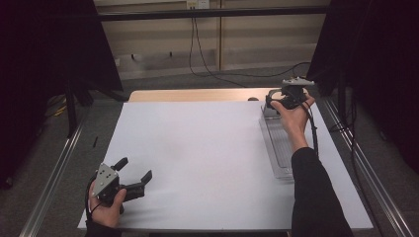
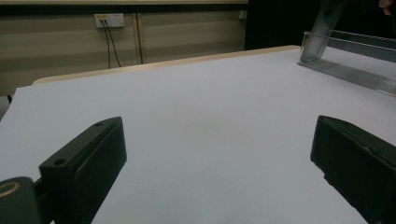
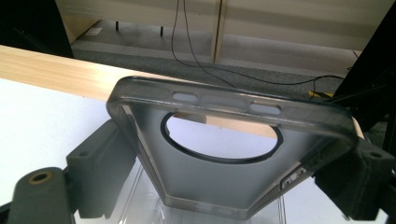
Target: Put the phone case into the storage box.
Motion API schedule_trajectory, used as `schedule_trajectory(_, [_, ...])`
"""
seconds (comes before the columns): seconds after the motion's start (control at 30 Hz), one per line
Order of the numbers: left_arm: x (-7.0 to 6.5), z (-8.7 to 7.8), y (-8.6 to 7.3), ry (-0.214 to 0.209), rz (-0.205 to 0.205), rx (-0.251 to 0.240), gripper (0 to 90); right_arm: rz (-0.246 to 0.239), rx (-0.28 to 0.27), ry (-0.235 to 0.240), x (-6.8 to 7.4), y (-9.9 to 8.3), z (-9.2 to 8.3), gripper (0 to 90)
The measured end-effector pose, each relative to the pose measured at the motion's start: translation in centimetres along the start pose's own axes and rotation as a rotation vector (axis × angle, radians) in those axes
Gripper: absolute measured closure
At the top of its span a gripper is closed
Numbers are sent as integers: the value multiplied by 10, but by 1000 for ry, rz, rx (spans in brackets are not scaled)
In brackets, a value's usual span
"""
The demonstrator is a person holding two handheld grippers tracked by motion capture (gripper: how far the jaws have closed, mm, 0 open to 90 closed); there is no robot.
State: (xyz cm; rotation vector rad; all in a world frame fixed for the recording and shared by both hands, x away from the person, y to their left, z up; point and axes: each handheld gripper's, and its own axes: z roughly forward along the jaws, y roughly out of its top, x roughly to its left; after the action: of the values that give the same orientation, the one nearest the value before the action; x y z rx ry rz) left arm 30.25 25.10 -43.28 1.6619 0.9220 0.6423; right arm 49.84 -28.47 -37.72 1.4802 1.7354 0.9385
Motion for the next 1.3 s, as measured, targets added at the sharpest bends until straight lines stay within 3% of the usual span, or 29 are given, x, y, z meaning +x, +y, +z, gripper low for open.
schedule_trajectory(0.83, [0, 1, 0, -7, 10, 7, 34, 17, -3, -5, -2, 6, 12, 120])
schedule_trajectory(1.3, [0, 1, -1, -9, 8, 10, 33, 1, -4, -23, 1, 8, 16, 114])
